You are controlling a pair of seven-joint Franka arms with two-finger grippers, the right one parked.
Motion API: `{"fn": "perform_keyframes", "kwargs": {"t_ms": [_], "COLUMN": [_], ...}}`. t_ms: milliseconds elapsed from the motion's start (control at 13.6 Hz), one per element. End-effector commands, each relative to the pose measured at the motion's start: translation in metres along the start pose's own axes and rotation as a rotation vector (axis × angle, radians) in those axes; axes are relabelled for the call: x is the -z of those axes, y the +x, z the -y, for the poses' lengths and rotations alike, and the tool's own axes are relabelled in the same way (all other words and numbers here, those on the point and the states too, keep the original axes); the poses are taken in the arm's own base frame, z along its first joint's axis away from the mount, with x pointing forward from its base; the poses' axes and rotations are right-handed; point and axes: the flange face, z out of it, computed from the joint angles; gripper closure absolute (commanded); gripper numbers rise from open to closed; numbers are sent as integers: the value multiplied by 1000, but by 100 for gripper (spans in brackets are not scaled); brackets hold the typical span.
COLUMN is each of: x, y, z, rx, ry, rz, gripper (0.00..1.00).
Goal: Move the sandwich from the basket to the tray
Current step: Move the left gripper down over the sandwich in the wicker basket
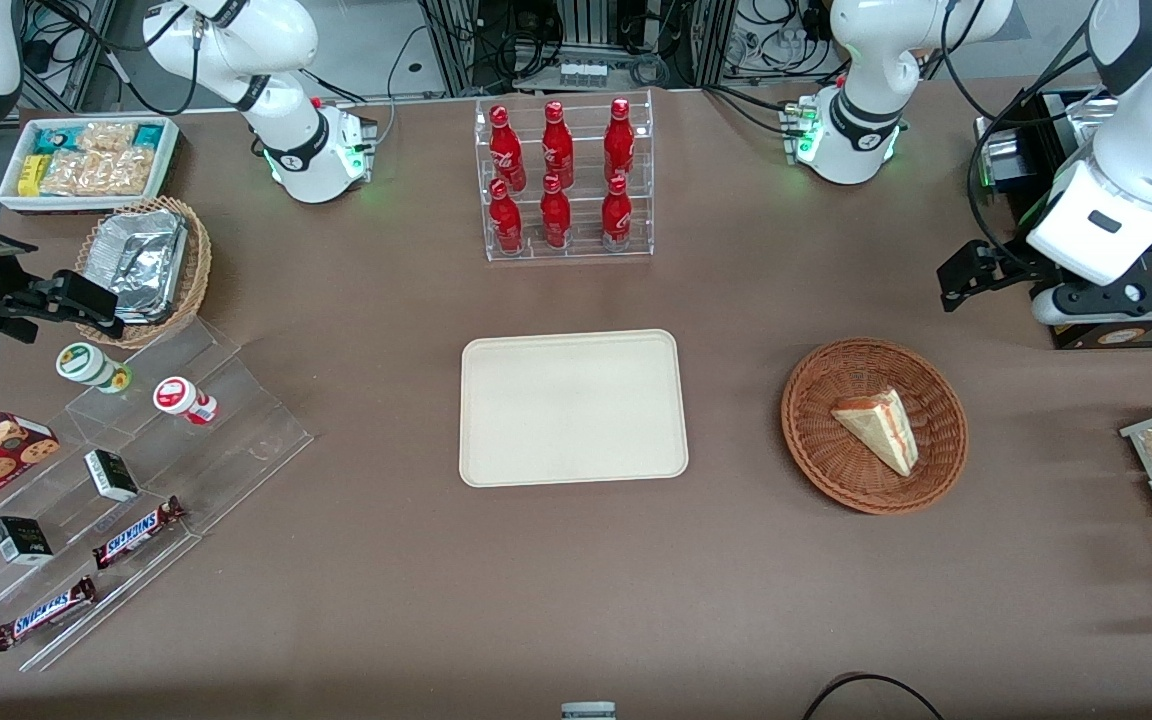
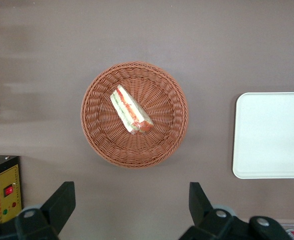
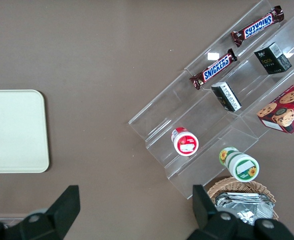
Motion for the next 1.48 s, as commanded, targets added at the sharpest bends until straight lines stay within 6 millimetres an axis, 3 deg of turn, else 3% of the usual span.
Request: {"fn": "perform_keyframes", "kwargs": {"t_ms": [0,221,295,516,811,1107,1402], "x": [-1,-11,-23,-66,-136,-204,-250], "y": [4,11,17,31,37,24,6], "z": [0,0,1,-1,-4,-4,3], "rx": [-15,-16,-10,51,262,528,572], "ry": [0,2,23,44,24,-11,-17], "rz": [4,10,4,1,-32,-69,-66], "gripper": [0,0,0,0,0,0,0]}}
